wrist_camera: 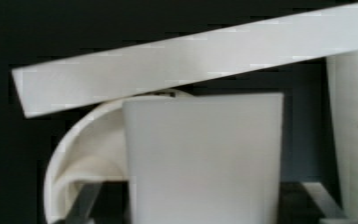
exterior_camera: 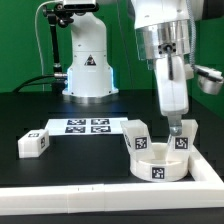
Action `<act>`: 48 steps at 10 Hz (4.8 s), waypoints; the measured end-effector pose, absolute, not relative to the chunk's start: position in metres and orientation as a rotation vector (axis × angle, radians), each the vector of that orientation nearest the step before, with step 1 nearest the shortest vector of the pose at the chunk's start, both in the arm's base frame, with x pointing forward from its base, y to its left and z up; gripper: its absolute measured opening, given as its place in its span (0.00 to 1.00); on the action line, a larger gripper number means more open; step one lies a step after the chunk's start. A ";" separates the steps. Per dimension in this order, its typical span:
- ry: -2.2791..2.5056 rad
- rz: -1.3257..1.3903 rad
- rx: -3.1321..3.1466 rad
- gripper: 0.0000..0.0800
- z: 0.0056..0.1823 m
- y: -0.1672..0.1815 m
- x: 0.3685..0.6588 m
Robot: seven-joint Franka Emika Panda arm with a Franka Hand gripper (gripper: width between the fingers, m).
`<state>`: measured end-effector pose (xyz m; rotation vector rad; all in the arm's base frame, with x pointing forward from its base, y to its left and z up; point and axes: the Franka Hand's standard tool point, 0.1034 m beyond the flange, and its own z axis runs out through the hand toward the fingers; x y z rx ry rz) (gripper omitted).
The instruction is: Assemble stool
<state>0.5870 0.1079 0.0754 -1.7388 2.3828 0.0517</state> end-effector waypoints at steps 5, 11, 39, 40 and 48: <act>2.576 0.098 -1.432 0.43 0.075 0.109 0.587; 2.423 0.103 -1.639 0.81 0.097 0.113 0.593; -0.790 -0.106 -3.037 0.81 0.099 0.119 0.593; -0.843 -0.103 -3.025 0.81 0.098 0.117 0.592; -1.180 -0.051 -2.939 0.81 0.075 0.116 0.584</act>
Offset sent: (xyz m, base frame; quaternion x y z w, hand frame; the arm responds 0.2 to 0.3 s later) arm 0.0000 0.0000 0.0000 0.0000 0.0000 0.1296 0.9916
